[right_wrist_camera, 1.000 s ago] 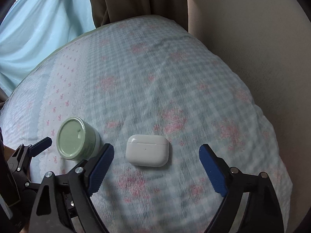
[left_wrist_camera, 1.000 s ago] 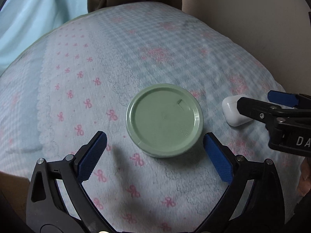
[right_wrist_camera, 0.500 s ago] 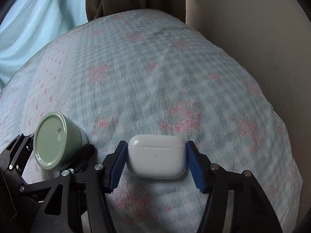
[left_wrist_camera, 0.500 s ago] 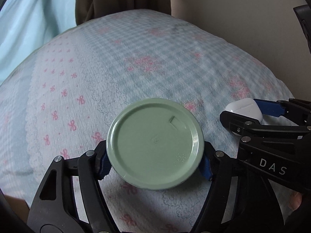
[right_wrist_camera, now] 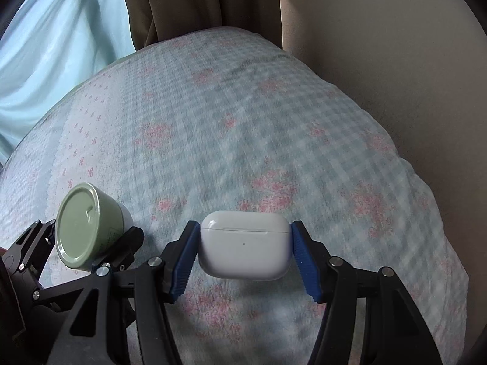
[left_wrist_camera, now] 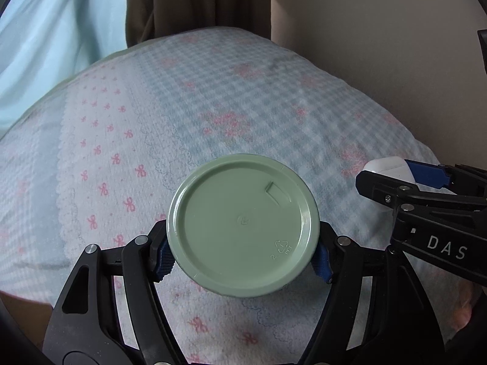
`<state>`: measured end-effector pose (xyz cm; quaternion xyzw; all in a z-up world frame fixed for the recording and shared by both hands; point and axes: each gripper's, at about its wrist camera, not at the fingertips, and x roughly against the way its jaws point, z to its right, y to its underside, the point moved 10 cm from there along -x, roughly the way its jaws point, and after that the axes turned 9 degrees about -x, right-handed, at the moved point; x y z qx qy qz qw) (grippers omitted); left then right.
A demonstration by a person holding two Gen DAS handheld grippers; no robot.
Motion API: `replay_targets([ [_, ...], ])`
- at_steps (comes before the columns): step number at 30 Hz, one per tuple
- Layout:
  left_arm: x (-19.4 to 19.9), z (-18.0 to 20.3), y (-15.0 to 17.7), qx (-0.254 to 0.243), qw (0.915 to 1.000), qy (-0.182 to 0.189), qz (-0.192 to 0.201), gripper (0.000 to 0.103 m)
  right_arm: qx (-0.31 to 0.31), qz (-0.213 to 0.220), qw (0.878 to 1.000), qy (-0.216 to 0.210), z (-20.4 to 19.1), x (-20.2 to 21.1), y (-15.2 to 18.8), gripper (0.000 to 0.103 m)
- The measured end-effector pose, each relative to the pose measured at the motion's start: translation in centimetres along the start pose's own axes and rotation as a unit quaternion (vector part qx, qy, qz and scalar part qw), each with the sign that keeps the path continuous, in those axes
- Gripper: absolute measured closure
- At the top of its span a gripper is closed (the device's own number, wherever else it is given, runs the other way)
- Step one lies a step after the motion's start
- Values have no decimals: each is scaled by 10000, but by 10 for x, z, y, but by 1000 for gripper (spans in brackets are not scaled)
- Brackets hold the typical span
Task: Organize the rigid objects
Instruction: 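Carry green jar and earbud case to the box and release inside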
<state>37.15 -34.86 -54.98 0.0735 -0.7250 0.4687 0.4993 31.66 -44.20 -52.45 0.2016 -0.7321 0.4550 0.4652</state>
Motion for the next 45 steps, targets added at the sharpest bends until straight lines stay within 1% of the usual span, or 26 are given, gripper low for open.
replay_targets([
  [5, 54, -3, -26, 79, 9998, -169, 103, 36, -84, 175, 9997, -112, 2, 50, -22, 47],
  [10, 131, -13, -57, 224, 9987, -369, 259, 36, 4, 385, 9988, -288, -6, 120, -44, 47],
  [13, 182, -19, -70, 440, 9979, -361, 303, 36, 197, 482, 9977, -425, -20, 169, -53, 47],
  [15, 217, -24, -76, 639, 9966, -379, 369, 36, 264, 553, 9966, -547, -28, 204, -56, 47],
  [17, 251, -31, -80, 753, 9953, -479, 373, 36, 373, 590, 9954, -656, -37, 236, -58, 47],
  [22, 330, -51, -77, 975, 9916, -746, 410, 36, 750, 705, 9905, -910, -67, 303, -59, 47],
  [24, 356, -62, -72, 1034, 9898, -874, 449, 36, 882, 752, 9880, -1021, -81, 323, -57, 47],
  [26, 378, -74, -65, 1173, 9876, -926, 481, 36, 976, 768, 9857, -1141, -98, 339, -53, 47],
  [30, 416, -103, -45, 1371, 9837, -1041, 522, 36, 1144, 724, 9814, -1360, -134, 360, -37, 47],
  [33, 439, -128, -27, 1473, 9810, -1127, 563, 36, 1328, 699, 9774, -1487, -170, 370, -22, 47],
  [36, 457, -158, -5, 1564, 9795, -1141, 554, 36, 1435, 665, 9743, -1602, -207, 379, -5, 47],
  [40, 474, -201, 29, 1580, 9799, -1147, 415, 36, 1382, 538, 9738, -1723, -258, 381, 18, 47],
  [45, 477, -255, 74, 1547, 9814, -1125, 175, 36, 1301, 309, 9753, -1756, -318, 371, 49, 47],
])
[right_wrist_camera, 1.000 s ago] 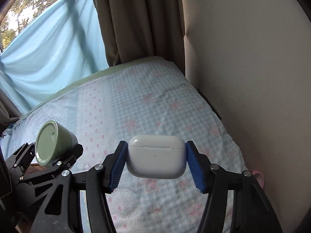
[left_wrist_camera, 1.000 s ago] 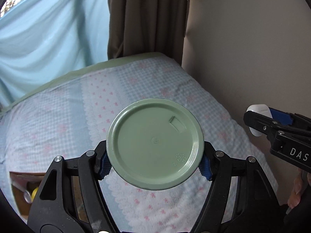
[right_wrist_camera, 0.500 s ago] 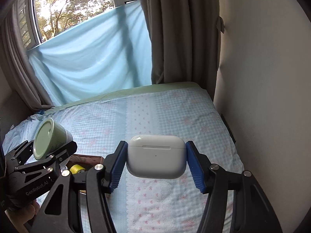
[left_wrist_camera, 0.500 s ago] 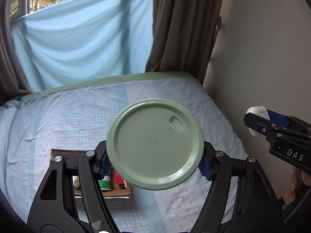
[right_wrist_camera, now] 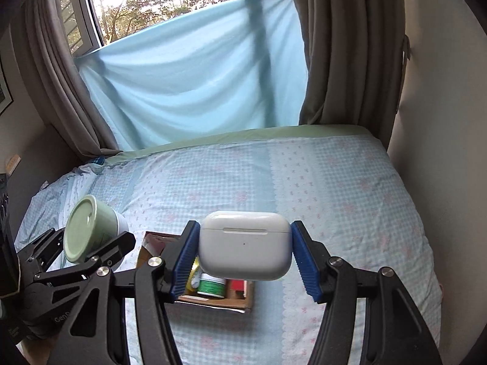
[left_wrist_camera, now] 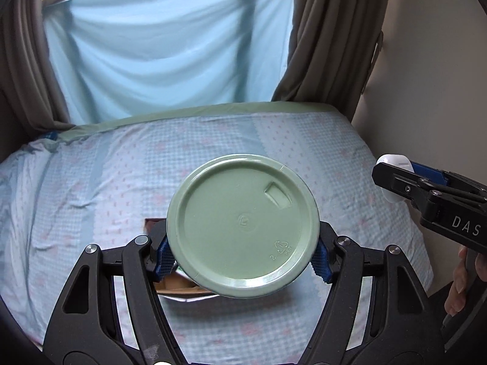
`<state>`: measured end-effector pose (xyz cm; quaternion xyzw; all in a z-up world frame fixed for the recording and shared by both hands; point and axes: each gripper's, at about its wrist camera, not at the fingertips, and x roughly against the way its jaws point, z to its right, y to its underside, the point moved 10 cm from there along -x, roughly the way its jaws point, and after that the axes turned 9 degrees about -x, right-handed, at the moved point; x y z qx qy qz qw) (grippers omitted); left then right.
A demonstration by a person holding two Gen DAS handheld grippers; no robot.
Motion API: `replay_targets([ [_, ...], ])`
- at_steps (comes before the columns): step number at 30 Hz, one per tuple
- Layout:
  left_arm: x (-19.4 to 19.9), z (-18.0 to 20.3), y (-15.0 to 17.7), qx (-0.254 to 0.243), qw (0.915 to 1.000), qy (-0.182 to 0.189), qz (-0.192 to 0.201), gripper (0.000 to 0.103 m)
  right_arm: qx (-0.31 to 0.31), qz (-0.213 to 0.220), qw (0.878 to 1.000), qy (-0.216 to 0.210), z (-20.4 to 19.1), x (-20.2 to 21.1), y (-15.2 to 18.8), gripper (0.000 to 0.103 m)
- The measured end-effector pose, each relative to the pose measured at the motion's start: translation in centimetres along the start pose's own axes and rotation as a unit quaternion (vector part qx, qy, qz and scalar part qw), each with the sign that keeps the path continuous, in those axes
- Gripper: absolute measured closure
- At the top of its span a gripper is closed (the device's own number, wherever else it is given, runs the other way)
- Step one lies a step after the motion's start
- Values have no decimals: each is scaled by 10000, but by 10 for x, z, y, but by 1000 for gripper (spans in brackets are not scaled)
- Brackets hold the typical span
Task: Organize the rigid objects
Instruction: 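Carry green jar and earbud case to the box and release inside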
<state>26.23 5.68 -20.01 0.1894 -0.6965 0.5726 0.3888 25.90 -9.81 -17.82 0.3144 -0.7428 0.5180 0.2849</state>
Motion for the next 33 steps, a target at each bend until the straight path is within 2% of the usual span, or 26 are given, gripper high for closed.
replay_targets([
  [7, -45, -67, 45, -106, 9981, 44, -601, 36, -373, -612, 9973, -133, -54, -59, 38, 47],
  [13, -98, -93, 92, 56, 9931, 157, -1160, 36, -390, -1260, 9913, -56, -69, -119, 74, 47],
  [17, -135, -104, 122, 277, 9869, 253, -1566, 36, -353, -1658, 9855, 34, -67, -161, 97, 47],
  [26, -213, -107, 185, 216, 9701, 355, -2392, 36, -437, -2366, 9702, 303, -42, -254, 129, 47],
  [28, -228, -105, 189, 207, 9679, 389, -2475, 36, -451, -2426, 9685, 325, -39, -273, 133, 47],
  [33, -262, -109, 180, 133, 9701, 379, -2394, 36, -526, -2570, 9647, 244, -38, -307, 135, 47],
])
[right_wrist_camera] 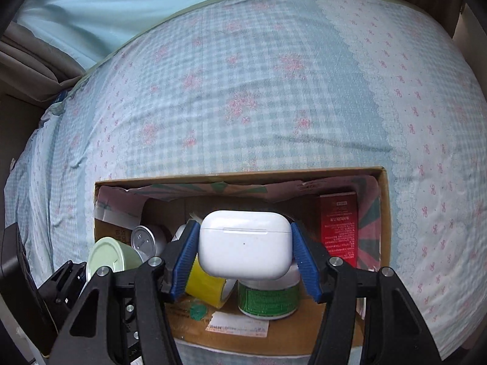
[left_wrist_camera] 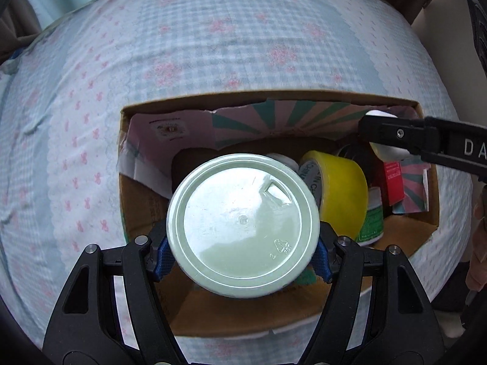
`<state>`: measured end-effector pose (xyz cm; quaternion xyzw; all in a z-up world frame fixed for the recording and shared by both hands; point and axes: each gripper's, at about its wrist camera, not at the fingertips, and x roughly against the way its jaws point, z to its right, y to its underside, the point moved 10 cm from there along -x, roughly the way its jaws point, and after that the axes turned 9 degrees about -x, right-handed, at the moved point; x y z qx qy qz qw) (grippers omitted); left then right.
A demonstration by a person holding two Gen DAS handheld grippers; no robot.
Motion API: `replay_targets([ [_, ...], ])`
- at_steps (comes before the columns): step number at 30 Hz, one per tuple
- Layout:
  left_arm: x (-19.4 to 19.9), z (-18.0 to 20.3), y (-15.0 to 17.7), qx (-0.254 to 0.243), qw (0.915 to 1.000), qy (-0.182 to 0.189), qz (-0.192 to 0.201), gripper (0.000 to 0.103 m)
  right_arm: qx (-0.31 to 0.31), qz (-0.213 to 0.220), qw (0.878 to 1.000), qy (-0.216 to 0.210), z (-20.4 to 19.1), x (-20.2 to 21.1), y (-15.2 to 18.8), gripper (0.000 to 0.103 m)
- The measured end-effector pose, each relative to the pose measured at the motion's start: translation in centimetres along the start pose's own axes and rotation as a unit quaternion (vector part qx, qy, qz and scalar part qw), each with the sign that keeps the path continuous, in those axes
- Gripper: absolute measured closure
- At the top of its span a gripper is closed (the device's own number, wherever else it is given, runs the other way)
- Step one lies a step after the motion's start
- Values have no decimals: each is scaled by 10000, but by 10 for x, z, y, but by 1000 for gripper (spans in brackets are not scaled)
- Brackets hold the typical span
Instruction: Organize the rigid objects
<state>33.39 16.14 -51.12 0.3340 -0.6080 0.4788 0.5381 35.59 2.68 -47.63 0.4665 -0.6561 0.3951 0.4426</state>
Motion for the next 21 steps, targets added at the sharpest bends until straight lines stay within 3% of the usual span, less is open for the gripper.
replay_targets([
  [8, -20, -7, -22, -216, 9996, 45, -201, 35, 59, -191, 9998, -5, -6, -23, -7, 47],
  [9, -20, -8, -21, -200, 9995, 9, -260, 27, 73, -155, 9998, 46, -7, -24, -8, 47],
  [10, -17, -7, -21, -183, 9995, 23, -249, 12, 67, -150, 9998, 62, -8, -26, -9, 47],
  [11, -13, -7, -22, -167, 9997, 64, -161, 0, 41, -211, 9998, 7, -9, -28, -10, 38],
  [12, -9, -5, -22, -164, 9997, 126, -109, 0, 28, -325, 9995, -39, -9, -30, -9, 27],
  [13, -6, -3, -21, -161, 9996, 194, -93, 0, 32, -358, 9993, -48, -8, -29, -8, 1],
  [15, -3, -1, -17, -187, 9995, 215, -114, 0, -50, -140, 9999, 61, 0, -19, -11, 0],
  [21, 19, -2, -8, -51, 9998, 193, -32, 0, -402, -115, 9990, 151, 21, 2, 6, 0],
])
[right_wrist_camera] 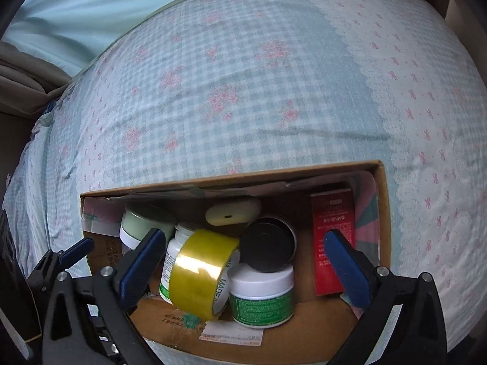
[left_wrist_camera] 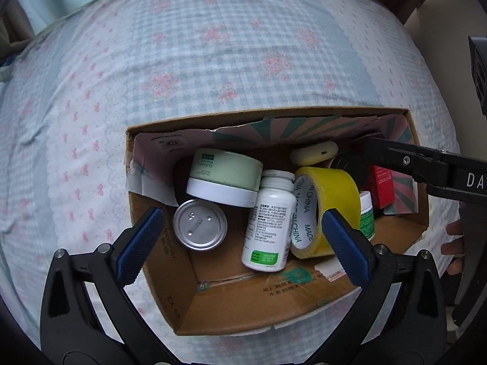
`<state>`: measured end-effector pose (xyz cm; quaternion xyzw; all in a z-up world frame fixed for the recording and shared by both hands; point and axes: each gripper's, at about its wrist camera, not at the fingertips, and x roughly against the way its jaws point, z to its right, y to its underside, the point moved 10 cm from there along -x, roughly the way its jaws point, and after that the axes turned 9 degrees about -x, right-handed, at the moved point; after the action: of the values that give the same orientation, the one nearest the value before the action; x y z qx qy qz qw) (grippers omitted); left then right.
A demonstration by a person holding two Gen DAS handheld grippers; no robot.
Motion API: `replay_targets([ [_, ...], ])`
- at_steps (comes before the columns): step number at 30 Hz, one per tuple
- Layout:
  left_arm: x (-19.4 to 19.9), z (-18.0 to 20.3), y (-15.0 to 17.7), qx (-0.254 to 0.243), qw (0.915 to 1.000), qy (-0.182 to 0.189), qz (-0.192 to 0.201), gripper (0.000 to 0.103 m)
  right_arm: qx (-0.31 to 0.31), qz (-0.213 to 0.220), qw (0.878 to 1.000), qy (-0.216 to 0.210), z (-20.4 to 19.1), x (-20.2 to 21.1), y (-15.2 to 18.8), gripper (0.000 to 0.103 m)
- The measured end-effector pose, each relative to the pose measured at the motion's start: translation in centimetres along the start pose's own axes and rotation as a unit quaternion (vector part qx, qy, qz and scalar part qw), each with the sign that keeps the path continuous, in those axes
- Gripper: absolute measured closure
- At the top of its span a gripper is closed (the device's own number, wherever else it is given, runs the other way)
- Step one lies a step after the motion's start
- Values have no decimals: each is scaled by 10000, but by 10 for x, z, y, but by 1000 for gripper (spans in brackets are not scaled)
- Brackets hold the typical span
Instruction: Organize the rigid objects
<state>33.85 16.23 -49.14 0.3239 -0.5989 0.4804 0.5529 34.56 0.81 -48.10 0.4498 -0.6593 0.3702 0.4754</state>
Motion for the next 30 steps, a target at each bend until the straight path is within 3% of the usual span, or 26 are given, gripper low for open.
replay_targets([
  [4, 25, 3, 1, 72, 9998, 2, 192, 0, -34, 9, 10000, -58, 2, 19, 11, 0],
  [10, 74, 10, 4, 14, 9989, -275, 374, 0, 69, 267, 9995, -128, -3, 71, 25, 0],
  [15, 134, 22, 3, 10, 9967, -398, 708, 0, 301, 619, 9976, -77, -4, 135, 36, 0],
  [19, 204, 35, -1, 43, 9909, -526, 1238, 0, 525, 1141, 9921, -19, -1, 199, 42, 0],
  [23, 284, 55, -2, 145, 9791, -515, 1960, 0, 619, 1707, 9834, -62, 6, 272, 50, 0],
  [25, 325, 71, 1, 172, 9697, -464, 2394, 0, 746, 2114, 9746, -1, 9, 313, 55, 0],
  [30, 409, 112, 19, 177, 9429, -862, 3212, 0, 1012, 2898, 9517, -22, 17, 400, 79, 0],
])
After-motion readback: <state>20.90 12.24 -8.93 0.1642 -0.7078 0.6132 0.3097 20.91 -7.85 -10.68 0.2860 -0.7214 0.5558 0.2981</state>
